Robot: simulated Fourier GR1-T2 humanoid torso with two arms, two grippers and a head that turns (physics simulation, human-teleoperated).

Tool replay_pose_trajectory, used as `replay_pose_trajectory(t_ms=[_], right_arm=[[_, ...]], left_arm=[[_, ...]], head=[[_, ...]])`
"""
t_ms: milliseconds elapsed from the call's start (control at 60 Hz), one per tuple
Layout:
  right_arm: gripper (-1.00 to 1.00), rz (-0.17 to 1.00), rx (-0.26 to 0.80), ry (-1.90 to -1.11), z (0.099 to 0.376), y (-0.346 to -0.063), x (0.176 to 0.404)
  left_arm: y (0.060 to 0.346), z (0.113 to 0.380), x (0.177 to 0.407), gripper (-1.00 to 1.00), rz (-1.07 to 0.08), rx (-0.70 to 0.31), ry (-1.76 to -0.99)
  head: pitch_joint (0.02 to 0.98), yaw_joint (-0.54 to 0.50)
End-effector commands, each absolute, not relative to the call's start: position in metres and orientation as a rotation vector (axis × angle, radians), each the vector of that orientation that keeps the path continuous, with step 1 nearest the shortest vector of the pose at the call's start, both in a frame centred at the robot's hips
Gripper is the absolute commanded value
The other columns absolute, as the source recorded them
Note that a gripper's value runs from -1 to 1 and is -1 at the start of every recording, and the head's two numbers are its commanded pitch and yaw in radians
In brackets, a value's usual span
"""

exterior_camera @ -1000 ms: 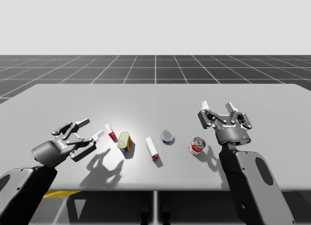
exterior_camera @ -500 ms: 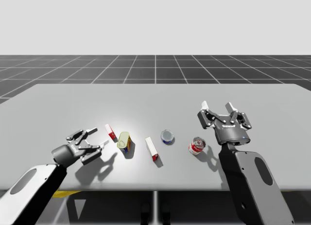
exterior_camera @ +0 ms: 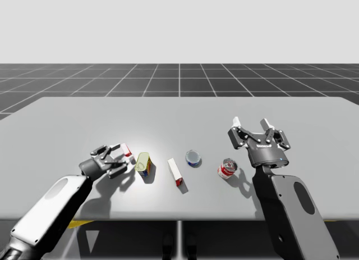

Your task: Grasp the gelatin box and hold it up.

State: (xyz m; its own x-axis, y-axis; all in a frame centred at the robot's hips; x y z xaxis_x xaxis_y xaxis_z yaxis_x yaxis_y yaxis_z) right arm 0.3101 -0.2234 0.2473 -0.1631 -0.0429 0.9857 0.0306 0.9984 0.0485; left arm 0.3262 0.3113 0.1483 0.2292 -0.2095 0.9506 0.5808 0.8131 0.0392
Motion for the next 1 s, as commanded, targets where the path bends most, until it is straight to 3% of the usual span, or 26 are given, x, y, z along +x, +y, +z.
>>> replay_pose_trajectory(t_ms=[17,317,350,367,383,400,533,817,1000], right_arm=[[-1.0,-0.066,0.008,-1.735,0.247,-0.224,0.31],[-1.0,-0.062,0.009,-1.734,0.248,-0.224,0.31],[-1.0,-0.061,0.008,-1.734,0.248,-0.223,0.31],[-1.0,-0.061,0.009,-1.734,0.248,-0.224,0.31],[-1.0,-0.061,0.009,-1.734,0.248,-0.224,0.31],[-1.0,-0.062,0.009,-1.734,0.248,-0.224,0.31],[-1.0,-0.063,0.01,-1.734,0.248,-0.224,0.31],[-1.0,-0.074,0.02,-1.731,0.248,-0.225,0.309],[-1.0,-0.078,0.03,-1.728,0.249,-0.225,0.309]], left_arm=[[0.309,0.143,0.338,-1.0,-0.552,-0.347,-1.219],[0.303,0.133,0.347,-1.0,-0.585,-0.337,-1.175],[0.303,0.132,0.346,-0.8,-0.596,-0.328,-1.176],[0.303,0.132,0.345,0.38,-0.592,-0.326,-1.176],[0.303,0.132,0.345,0.76,-0.592,-0.325,-1.175],[0.303,0.132,0.345,0.93,-0.592,-0.326,-1.175],[0.304,0.131,0.343,1.0,-0.598,-0.326,-1.17],[0.302,0.129,0.341,0.96,-0.617,-0.312,-1.169],[0.301,0.129,0.341,0.96,-0.617,-0.306,-1.173]], head=[[0.803,0.39],[0.801,0.38],[0.799,0.38],[0.798,0.38],[0.797,0.38],[0.796,0.38],[0.76,0.38],[0.503,0.39],[0.427,0.39]])
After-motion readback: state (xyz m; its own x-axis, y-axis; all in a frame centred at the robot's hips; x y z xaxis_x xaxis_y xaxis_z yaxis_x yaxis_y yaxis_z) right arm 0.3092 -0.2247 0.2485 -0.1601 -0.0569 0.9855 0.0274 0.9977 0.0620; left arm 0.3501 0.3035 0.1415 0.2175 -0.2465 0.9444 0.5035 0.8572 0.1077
